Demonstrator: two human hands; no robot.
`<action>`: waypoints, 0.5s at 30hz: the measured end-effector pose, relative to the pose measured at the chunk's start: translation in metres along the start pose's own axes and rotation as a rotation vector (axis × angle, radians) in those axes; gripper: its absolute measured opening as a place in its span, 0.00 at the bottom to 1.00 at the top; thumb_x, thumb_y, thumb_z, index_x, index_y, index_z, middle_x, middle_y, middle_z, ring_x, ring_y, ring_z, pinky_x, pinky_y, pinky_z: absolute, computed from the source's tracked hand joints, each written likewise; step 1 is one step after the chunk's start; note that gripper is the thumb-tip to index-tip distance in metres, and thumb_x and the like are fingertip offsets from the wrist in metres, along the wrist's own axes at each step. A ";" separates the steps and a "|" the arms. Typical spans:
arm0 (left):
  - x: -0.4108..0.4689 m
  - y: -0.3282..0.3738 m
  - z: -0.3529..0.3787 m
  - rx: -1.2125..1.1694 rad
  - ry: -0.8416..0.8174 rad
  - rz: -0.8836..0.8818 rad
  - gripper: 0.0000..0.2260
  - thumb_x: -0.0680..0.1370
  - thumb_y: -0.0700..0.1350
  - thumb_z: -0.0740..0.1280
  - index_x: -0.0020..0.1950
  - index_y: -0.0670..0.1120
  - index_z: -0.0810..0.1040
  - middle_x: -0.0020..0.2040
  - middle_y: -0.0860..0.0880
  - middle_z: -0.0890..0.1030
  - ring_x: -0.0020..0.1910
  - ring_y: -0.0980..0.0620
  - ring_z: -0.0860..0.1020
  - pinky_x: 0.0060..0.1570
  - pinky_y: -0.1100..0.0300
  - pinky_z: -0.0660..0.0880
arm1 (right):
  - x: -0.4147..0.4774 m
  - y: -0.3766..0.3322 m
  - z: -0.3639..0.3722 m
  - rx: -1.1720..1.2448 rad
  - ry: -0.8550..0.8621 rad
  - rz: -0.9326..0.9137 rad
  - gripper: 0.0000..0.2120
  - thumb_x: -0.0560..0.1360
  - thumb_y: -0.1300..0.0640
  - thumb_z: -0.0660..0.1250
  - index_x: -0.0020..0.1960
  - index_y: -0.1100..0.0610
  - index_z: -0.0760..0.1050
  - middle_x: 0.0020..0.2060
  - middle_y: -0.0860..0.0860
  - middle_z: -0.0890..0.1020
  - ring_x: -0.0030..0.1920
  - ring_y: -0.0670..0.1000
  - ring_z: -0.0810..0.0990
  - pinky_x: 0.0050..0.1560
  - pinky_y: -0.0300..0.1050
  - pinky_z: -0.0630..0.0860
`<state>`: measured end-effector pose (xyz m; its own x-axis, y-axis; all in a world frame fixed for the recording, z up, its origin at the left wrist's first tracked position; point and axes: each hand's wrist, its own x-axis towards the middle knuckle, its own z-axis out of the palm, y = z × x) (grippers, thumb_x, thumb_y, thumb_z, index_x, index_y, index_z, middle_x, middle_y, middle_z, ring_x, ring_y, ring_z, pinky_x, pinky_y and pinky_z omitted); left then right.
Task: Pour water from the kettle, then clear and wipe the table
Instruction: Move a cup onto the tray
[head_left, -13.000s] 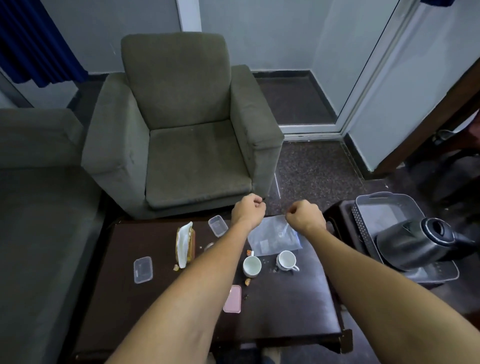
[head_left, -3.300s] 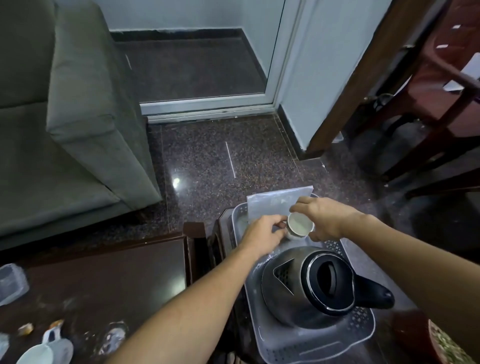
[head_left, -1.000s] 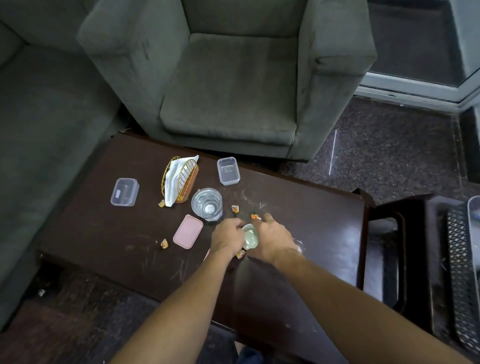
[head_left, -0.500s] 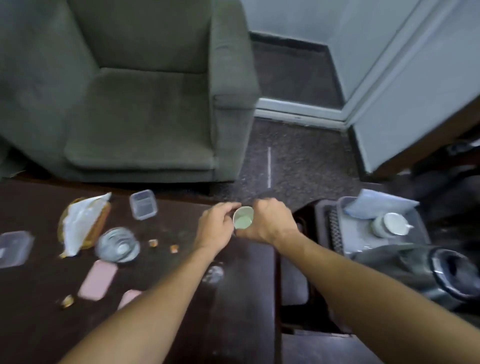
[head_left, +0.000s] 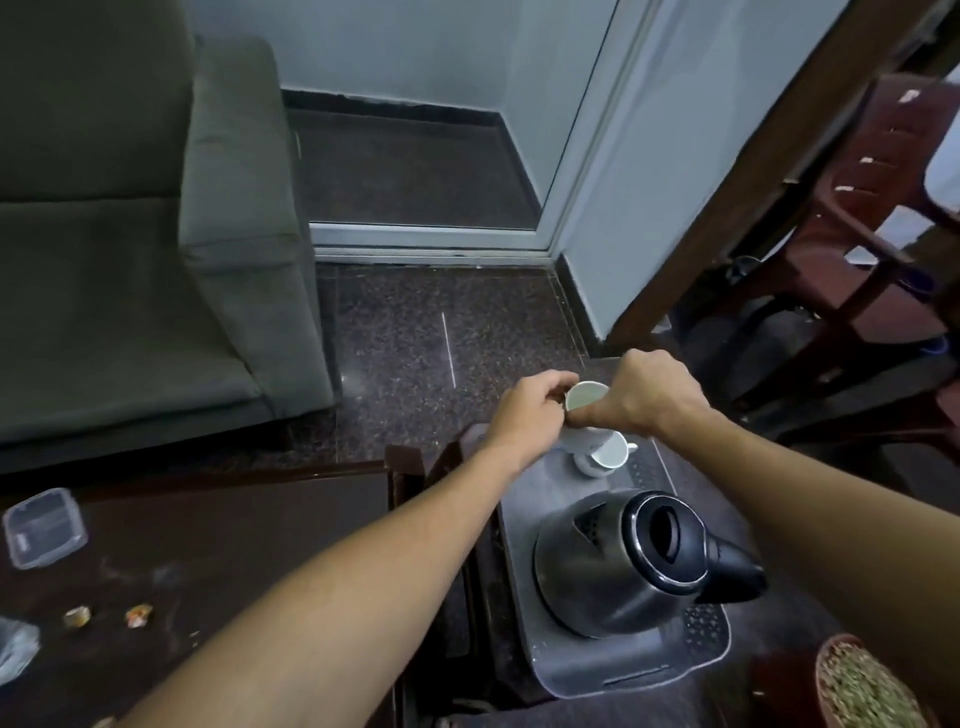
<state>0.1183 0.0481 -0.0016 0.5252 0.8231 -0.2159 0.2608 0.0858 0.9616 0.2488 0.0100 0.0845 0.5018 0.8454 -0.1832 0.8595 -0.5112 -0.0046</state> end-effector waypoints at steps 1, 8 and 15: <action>0.003 -0.002 0.010 0.004 -0.013 -0.014 0.22 0.77 0.35 0.60 0.65 0.50 0.82 0.60 0.51 0.85 0.62 0.50 0.82 0.65 0.46 0.78 | 0.003 0.011 0.005 0.001 -0.022 0.015 0.34 0.50 0.25 0.75 0.31 0.55 0.73 0.29 0.50 0.76 0.28 0.50 0.75 0.24 0.39 0.66; 0.020 -0.042 0.041 0.234 -0.020 -0.251 0.07 0.78 0.42 0.64 0.45 0.50 0.82 0.52 0.46 0.87 0.54 0.43 0.84 0.58 0.49 0.80 | 0.019 0.051 0.029 0.016 -0.156 0.024 0.36 0.50 0.24 0.75 0.32 0.53 0.67 0.30 0.49 0.73 0.29 0.49 0.70 0.26 0.41 0.63; 0.034 -0.066 0.072 0.083 -0.200 -0.489 0.12 0.79 0.45 0.58 0.43 0.44 0.80 0.46 0.39 0.88 0.52 0.37 0.85 0.48 0.48 0.82 | 0.022 0.066 0.049 0.027 -0.245 0.037 0.35 0.51 0.25 0.75 0.38 0.54 0.76 0.33 0.49 0.77 0.34 0.52 0.77 0.29 0.42 0.69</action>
<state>0.1768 0.0298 -0.0849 0.4683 0.5744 -0.6715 0.5729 0.3812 0.7256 0.3121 -0.0128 0.0323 0.4918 0.7648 -0.4162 0.8362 -0.5481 -0.0190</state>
